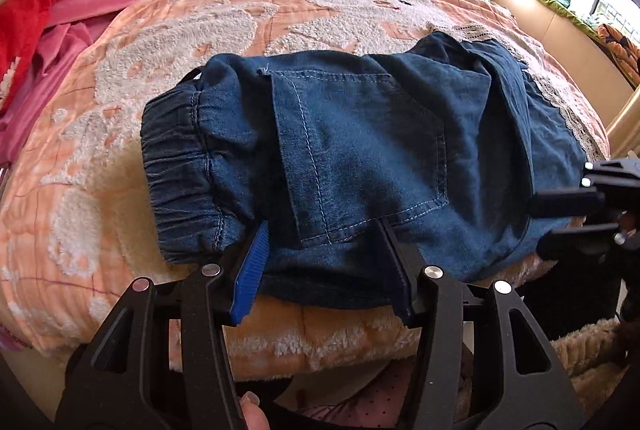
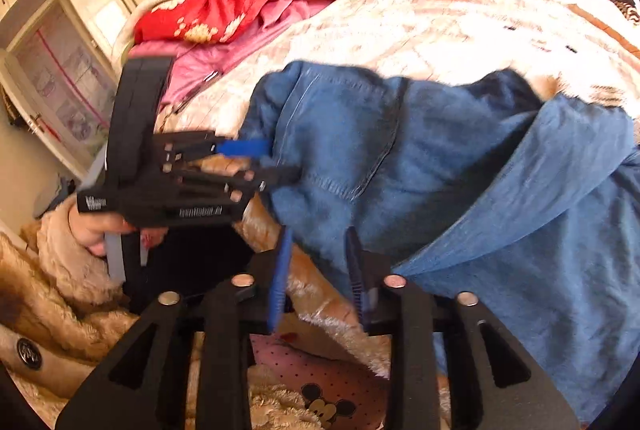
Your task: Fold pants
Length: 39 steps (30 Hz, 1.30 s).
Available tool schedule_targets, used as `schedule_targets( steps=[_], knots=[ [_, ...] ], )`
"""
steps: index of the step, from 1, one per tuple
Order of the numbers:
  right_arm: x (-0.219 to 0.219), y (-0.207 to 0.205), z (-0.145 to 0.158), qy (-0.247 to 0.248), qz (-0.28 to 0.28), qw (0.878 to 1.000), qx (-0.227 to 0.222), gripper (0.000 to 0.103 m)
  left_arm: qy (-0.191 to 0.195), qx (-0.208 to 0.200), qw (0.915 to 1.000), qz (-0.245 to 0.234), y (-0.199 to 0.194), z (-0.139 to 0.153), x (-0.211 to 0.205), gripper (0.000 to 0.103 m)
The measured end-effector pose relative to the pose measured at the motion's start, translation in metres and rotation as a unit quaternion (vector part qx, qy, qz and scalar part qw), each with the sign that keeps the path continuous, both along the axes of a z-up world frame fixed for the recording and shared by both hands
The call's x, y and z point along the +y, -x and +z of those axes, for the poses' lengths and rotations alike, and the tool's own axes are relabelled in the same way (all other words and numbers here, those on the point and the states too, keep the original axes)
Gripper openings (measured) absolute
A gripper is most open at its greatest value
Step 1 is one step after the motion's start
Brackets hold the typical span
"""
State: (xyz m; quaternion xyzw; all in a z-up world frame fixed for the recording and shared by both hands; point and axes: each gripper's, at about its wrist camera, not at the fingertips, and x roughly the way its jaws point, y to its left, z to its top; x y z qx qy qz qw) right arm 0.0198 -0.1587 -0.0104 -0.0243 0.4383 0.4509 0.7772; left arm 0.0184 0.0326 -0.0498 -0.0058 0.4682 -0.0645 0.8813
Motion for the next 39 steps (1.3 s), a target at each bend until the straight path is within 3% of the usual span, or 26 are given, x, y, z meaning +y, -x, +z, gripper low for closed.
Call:
schedule_targets(
  steps=[6,9,13,18,24,31,35,39],
  knots=[
    [0.014,-0.020,0.002,0.020,-0.029,0.999,-0.024,0.035,0.012,0.000,0.9999,-0.001,0.003,-0.002,0.005,0.046],
    [0.027,-0.030,-0.007,0.063,-0.045,0.996,-0.034,0.039,0.010,-0.003,0.9999,-0.002,0.004,-0.002,0.005,0.046],
    [0.031,-0.043,-0.035,0.098,-0.068,0.993,0.008,0.039,0.017,-0.005,0.9998,-0.002,0.003,-0.002,0.006,0.046],
    [0.018,-0.043,-0.037,0.062,-0.083,0.994,0.025,0.040,0.031,-0.008,0.9995,0.001,0.005,-0.001,0.010,0.045],
    [-0.020,-0.033,-0.007,0.010,-0.122,0.992,0.003,0.046,0.060,-0.036,0.9976,0.005,0.014,0.026,0.012,0.046],
    [-0.059,-0.039,0.017,0.003,-0.181,0.983,-0.021,0.055,0.059,-0.070,0.9955,-0.022,0.014,0.057,-0.010,0.054],
    [-0.079,-0.046,0.025,0.010,-0.214,0.976,-0.036,0.067,0.069,-0.064,0.9946,-0.044,0.005,0.060,-0.025,0.055],
    [-0.090,-0.056,0.029,0.019,-0.230,0.972,-0.051,0.067,0.085,-0.052,0.9929,-0.065,-0.005,0.057,-0.044,0.056]
  ],
)
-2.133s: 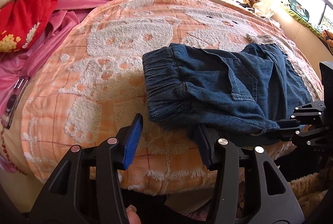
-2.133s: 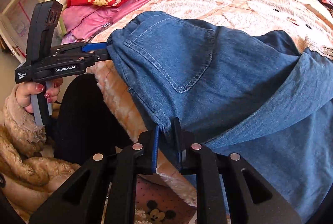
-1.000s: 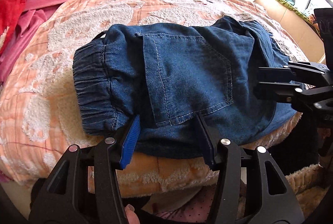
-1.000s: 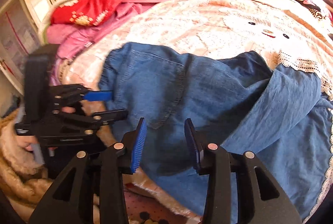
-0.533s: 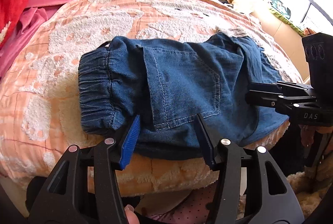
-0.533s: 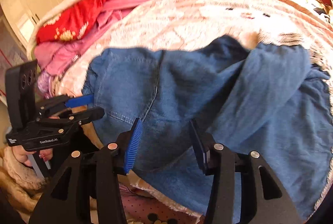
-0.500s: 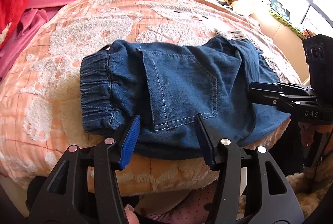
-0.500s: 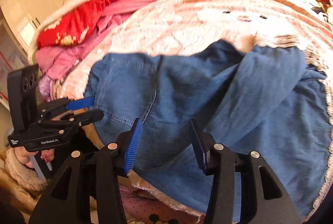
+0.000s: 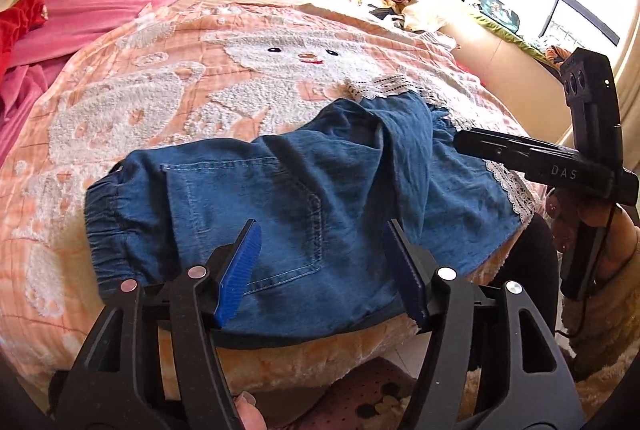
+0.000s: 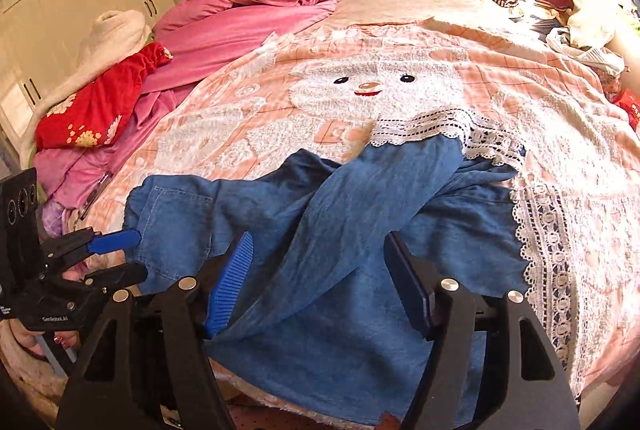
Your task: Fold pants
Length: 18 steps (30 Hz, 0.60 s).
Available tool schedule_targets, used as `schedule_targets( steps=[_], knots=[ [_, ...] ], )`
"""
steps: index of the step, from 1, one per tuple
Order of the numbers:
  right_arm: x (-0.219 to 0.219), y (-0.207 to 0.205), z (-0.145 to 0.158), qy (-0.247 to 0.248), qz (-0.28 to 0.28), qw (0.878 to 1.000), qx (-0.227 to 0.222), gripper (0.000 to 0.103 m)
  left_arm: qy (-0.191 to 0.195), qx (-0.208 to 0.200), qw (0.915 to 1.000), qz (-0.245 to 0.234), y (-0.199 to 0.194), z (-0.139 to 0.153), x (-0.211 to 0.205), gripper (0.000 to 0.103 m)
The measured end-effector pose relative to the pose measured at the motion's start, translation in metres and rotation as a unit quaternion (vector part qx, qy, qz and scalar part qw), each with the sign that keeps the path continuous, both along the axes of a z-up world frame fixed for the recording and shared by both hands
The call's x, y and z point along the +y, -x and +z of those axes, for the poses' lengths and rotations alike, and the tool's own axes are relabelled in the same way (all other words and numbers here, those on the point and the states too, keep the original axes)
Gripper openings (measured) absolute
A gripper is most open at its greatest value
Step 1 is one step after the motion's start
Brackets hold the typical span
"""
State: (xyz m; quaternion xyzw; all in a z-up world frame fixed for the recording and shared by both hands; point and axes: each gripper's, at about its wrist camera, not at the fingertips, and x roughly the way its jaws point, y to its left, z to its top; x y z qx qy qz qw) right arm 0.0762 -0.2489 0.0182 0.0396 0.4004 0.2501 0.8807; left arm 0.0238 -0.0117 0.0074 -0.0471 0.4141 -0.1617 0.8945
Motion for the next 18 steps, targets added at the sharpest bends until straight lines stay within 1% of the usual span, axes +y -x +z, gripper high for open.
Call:
schedule_targets(
  steps=[4,8,12,14,16,18],
  knots=[
    [-0.001,-0.014,0.003,0.025,-0.005,1.000,-0.013,0.067,0.021,0.014,0.9992,-0.031,-0.010,-0.007,-0.024,0.056],
    [0.004,-0.035,0.004,0.048,-0.007,0.999,-0.021,0.067,0.039,0.039,0.9967,-0.060,-0.021,-0.018,-0.047,0.055],
    [0.018,-0.058,0.002,0.078,-0.004,0.997,-0.028,0.067,0.045,0.059,0.9944,-0.076,-0.034,-0.030,-0.067,0.049],
    [0.025,-0.071,0.000,0.086,0.000,0.996,-0.027,0.067,0.044,0.064,0.9940,-0.076,-0.039,-0.035,-0.074,0.044],
    [0.033,-0.084,-0.003,0.094,0.005,0.995,-0.027,0.067,0.050,0.073,0.9934,-0.073,-0.046,-0.040,-0.079,0.043],
    [0.039,-0.099,-0.008,0.104,0.008,0.994,-0.018,0.067,0.057,0.083,0.9925,-0.069,-0.054,-0.045,-0.082,0.036]
  ],
)
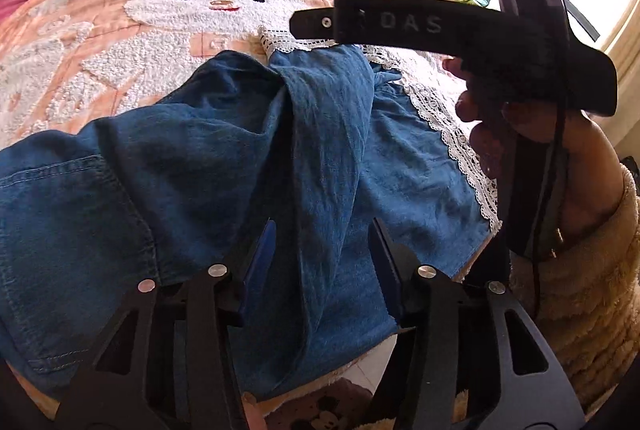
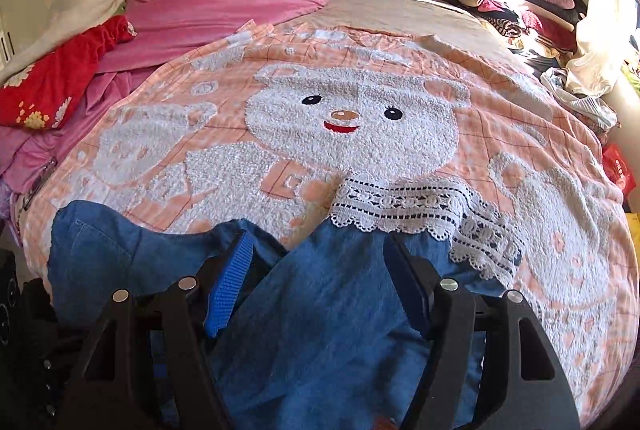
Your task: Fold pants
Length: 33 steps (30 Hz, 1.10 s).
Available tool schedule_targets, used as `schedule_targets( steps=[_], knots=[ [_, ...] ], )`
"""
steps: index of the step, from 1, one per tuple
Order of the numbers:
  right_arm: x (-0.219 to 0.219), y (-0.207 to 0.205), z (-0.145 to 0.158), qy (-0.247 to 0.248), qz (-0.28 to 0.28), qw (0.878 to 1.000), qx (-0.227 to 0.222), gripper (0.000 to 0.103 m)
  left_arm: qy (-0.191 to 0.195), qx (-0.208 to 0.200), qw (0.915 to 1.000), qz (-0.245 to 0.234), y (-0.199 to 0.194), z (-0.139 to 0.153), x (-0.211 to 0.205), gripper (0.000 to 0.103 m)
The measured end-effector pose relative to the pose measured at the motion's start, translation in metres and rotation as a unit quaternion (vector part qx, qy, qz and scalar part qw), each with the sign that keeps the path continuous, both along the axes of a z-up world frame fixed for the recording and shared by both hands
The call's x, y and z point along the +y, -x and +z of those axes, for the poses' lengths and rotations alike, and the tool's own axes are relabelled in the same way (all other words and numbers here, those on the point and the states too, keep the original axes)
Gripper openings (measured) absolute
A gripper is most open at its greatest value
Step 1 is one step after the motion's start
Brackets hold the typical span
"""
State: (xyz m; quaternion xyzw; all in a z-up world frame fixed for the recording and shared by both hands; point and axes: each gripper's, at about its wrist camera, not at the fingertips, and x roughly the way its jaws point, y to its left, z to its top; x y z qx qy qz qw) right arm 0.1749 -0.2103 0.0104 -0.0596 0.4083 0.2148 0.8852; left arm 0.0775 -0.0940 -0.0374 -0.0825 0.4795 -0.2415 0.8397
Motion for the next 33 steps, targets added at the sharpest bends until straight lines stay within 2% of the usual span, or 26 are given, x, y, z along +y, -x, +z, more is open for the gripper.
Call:
schedule_targets(
  steps=[1,3,6,12,18,20,23,25,26,31,33],
  knots=[
    [0.003,-0.008,-0.003,0.005,-0.002,1.000,0.006,0.067,0.002,0.003,1.0000,0.000,-0.003,-0.002,-0.001,0.035],
    [0.009,-0.021,-0.010,0.017,-0.001,1.000,0.016,0.067,0.006,0.010,0.9999,0.003,-0.009,-0.006,-0.004,0.022],
    [0.013,-0.038,-0.019,0.024,-0.004,0.999,0.029,0.067,0.008,0.017,0.9998,0.001,-0.011,-0.011,-0.008,0.013],
    [0.022,-0.068,-0.026,0.037,-0.016,0.999,0.036,0.067,-0.008,0.009,0.9997,-0.020,-0.003,-0.012,-0.020,0.013],
    [0.028,-0.102,-0.053,0.070,-0.041,0.994,0.078,0.067,-0.007,0.010,0.9997,-0.023,-0.003,-0.013,-0.025,0.013],
    [0.027,-0.109,-0.063,0.060,-0.037,0.994,0.085,0.060,-0.007,0.009,0.9996,-0.024,-0.004,-0.011,-0.025,0.013],
    [0.016,-0.110,-0.064,0.037,-0.037,0.996,0.079,0.035,-0.004,0.009,0.9997,-0.022,-0.003,-0.009,-0.022,0.013],
    [0.001,-0.106,-0.055,-0.010,-0.038,0.996,0.077,0.016,-0.004,0.007,0.9997,-0.021,-0.003,-0.007,-0.019,0.013],
    [-0.008,-0.102,-0.050,-0.035,-0.043,0.996,0.076,0.015,-0.005,0.006,0.9998,-0.020,-0.005,-0.009,-0.018,0.013],
    [-0.048,-0.071,-0.018,-0.084,-0.071,0.993,0.040,0.010,-0.005,0.001,0.9999,-0.015,-0.007,-0.006,-0.017,0.016],
    [-0.069,-0.053,-0.006,-0.107,-0.085,0.990,0.026,0.010,-0.006,-0.006,0.9999,-0.010,-0.011,-0.008,-0.013,0.030]
  ],
)
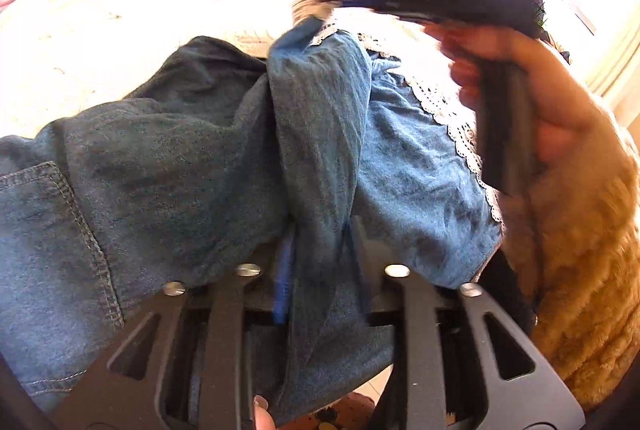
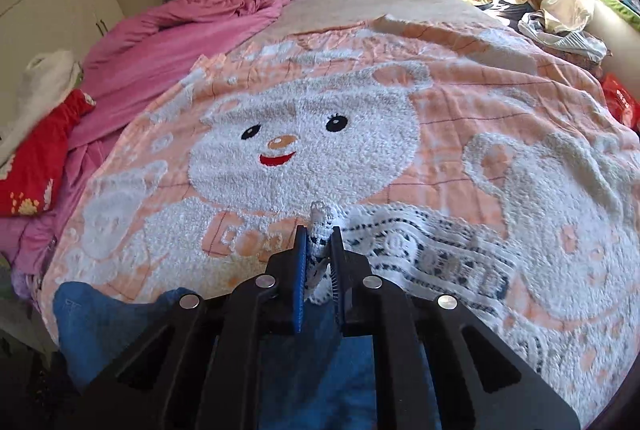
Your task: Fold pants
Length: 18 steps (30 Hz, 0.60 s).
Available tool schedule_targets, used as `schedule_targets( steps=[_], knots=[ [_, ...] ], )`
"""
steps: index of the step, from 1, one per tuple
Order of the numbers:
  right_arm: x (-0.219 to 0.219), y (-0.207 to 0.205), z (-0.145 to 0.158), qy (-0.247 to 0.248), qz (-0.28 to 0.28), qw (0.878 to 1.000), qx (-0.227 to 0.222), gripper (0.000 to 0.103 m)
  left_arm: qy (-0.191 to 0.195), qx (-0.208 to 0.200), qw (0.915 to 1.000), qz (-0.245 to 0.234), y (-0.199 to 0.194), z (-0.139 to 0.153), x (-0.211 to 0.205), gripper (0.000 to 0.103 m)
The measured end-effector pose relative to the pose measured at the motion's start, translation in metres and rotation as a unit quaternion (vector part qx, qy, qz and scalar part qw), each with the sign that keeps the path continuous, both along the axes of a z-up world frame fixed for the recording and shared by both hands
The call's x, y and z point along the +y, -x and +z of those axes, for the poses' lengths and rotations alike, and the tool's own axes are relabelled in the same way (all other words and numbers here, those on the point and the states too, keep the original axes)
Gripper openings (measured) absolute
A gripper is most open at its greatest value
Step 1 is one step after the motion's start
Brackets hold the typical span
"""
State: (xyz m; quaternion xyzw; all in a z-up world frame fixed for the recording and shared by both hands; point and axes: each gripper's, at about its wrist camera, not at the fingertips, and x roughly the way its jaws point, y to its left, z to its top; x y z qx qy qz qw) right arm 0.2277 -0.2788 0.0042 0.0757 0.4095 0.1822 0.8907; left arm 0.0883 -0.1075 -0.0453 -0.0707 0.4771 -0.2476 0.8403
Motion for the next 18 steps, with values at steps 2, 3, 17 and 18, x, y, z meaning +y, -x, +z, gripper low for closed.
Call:
schedule_targets(
  steps=[2,3,17,18],
  knots=[
    [-0.022,0.020,0.009,-0.018,-0.019,1.000,-0.010,0.010,-0.004,-0.006,1.0000,0.005,0.000,0.002,0.001,0.036],
    [-0.031,0.029,0.011,-0.024,-0.028,0.999,-0.013,0.010,-0.006,-0.009,0.9999,0.008,0.000,0.003,0.000,0.036],
    [-0.139,0.159,-0.005,-0.113,-0.124,0.986,0.022,0.010,-0.050,-0.067,0.9962,-0.022,0.020,0.016,-0.002,0.002],
    [-0.143,0.167,-0.007,-0.115,-0.126,0.985,0.026,0.010,-0.056,-0.071,0.9955,-0.030,0.024,0.018,-0.002,0.002]
  ],
)
